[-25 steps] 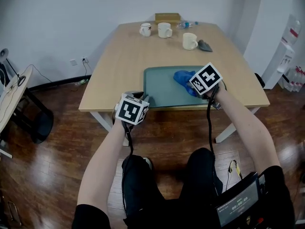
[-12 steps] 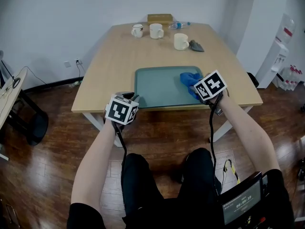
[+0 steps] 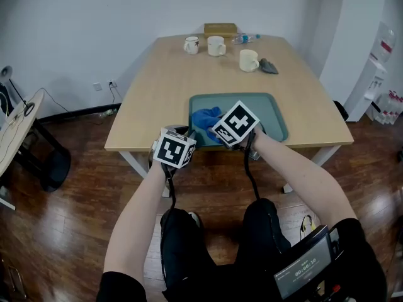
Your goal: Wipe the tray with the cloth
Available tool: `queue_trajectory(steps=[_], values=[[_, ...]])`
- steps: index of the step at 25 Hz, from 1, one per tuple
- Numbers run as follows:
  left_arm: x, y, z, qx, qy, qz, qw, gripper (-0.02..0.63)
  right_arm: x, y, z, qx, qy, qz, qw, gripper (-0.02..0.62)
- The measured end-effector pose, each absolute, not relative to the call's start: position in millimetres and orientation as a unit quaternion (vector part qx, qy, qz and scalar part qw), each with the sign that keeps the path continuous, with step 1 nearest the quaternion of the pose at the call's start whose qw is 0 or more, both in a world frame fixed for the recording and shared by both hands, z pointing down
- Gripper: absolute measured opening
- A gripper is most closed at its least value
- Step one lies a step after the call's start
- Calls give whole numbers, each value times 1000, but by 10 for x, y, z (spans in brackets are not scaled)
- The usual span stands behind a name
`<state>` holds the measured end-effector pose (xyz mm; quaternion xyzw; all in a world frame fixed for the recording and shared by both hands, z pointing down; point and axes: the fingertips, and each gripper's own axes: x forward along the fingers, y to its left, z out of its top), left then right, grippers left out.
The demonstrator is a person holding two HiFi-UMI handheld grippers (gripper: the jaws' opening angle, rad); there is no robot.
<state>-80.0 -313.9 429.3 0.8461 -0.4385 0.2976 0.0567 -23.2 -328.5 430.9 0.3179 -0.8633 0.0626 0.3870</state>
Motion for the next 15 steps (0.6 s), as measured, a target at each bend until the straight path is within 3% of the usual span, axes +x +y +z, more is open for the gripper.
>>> queue_trajectory(steps=[7, 15], values=[[-802, -3162, 4281, 846, -440, 295, 55, 83, -593, -3264, 4287, 286, -879, 51, 379, 112], [-837, -3163, 4289, 846, -438, 297, 62, 84, 611, -3339, 4288, 348, -834, 86, 419, 112]])
